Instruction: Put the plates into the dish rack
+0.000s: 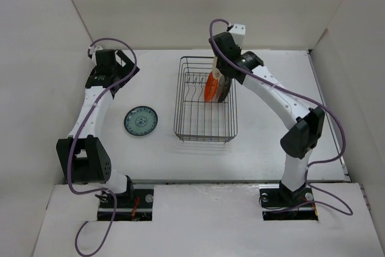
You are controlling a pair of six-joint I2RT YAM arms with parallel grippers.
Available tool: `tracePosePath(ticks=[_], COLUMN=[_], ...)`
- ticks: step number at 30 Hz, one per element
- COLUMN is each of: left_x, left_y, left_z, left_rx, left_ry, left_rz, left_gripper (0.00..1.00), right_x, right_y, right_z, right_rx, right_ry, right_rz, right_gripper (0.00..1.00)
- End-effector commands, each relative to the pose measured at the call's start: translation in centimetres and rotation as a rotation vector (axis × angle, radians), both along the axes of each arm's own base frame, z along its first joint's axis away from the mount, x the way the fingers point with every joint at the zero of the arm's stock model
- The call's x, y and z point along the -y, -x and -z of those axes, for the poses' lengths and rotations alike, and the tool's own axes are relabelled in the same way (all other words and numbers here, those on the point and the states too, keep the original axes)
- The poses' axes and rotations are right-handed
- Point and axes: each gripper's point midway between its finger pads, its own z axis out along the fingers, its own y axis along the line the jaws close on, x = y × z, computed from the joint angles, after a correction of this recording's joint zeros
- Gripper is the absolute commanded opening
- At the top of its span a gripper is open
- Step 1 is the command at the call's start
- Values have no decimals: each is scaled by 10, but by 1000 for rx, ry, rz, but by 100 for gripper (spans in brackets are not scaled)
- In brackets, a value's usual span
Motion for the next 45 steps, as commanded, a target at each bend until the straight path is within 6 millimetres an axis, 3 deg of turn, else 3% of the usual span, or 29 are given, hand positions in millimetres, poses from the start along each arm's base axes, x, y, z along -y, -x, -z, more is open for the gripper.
tracePosePath(ticks=[1, 7, 13, 25, 28, 30, 31, 32, 34, 36, 39, 40, 43, 44, 45], left_x=[-25, -27, -27, -27, -29, -30, -30, -32, -32, -44, -53, -56, -50, -44, -41], left_y=[5, 6, 6, 5, 4, 6, 8, 8, 11, 22, 45, 53, 78, 84, 93], left_z=[-7, -12, -11, -8, -4, -3, -1, -1, 1, 19, 38, 43, 57, 63, 64], left_rx=[-38, -26, -26, -35, -44, -54, -66, -66, -78, -136, -178, -186, -210, -219, -225], left_ry=[-85, -85, -85, -86, -93, -99, -99, -105, -105, -107, -76, -67, -19, 5, 25], left_rz=[-109, -125, -125, -125, -133, -140, -139, -146, -146, -163, -189, -208, -236, -226, -229], left_gripper=[100, 100, 100, 100, 100, 100, 100, 100, 100, 100, 100, 100, 100, 100, 100], right_x=[13, -5, -24, -45, -51, -58, -58, -63, -68, -72, -81, -82, -96, -90, -100], right_y=[9, 11, 7, -4, -5, -5, -5, 0, 4, 8, 24, 30, 47, 54, 64], right_z=[22, 44, 52, 87, 95, 93, 93, 86, 75, 63, 27, 5, -21, -43, -51], right_rx=[-38, -84, -86, -144, -164, -154, -154, -145, -123, -102, -45, 2, 62, 100, 111], right_ry=[80, 76, 63, 95, 87, 87, 87, 89, 81, 82, 68, 57, 19, 4, -21], right_rz=[125, 81, 48, 22, 3, -25, -26, -45, -65, -87, -146, -173, -267, -292, -361], right_gripper=[0, 0, 0, 0, 10, 29, 49, 57, 63, 71, 78, 84, 85, 92, 92])
